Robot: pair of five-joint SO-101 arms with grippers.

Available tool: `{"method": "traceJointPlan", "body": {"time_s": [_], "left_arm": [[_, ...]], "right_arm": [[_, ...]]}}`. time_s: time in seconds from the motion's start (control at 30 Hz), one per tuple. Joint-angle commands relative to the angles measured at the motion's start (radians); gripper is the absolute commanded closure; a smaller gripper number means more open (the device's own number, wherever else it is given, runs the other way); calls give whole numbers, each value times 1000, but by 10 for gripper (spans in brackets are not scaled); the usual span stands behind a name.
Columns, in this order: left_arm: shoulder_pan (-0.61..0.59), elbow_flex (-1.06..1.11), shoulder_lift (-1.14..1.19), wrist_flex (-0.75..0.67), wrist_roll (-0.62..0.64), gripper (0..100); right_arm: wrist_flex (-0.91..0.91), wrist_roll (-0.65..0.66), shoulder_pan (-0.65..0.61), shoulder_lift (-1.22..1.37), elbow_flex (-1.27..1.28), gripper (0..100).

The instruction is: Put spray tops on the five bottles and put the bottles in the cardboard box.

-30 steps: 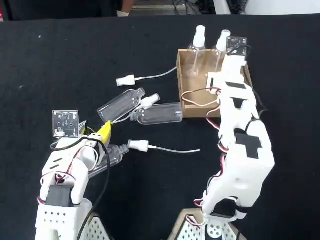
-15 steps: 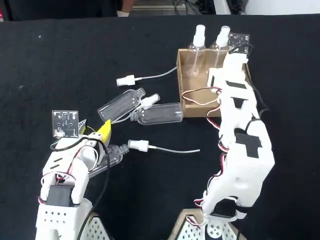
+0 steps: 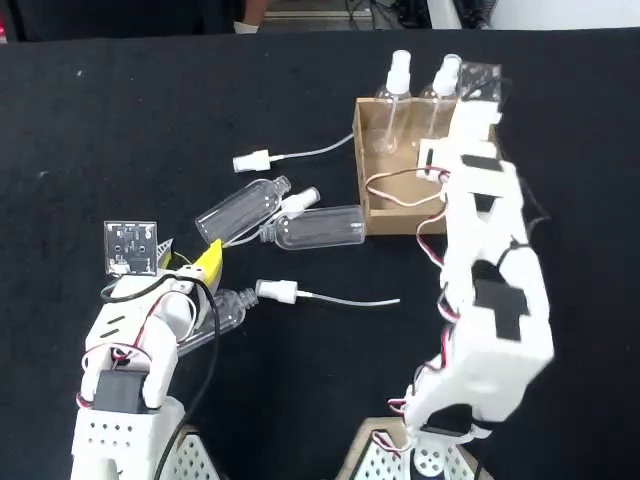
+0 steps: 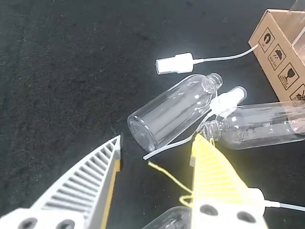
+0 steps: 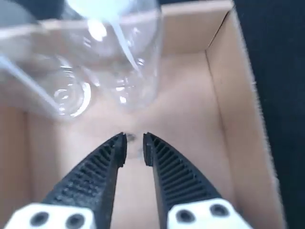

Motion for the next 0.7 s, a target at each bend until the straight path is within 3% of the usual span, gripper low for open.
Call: {"method": "traceJointPlan", "body": {"time_s": [0.0, 0.13, 0.27, 0.67], "left_arm": [[-4, -12, -11, -14, -14, 769], [-10, -21, -5, -5, -15, 767], [-2, -85, -3, 84, -40, 765], [-2, -285, 91, 479, -563, 764]], "right_arm": [[221, 8, -9, -209, -50, 969], [408, 2, -9, -308, -50, 970], [468, 0, 5, -398, -21, 970], [463, 11, 98, -863, 409, 970]]}}
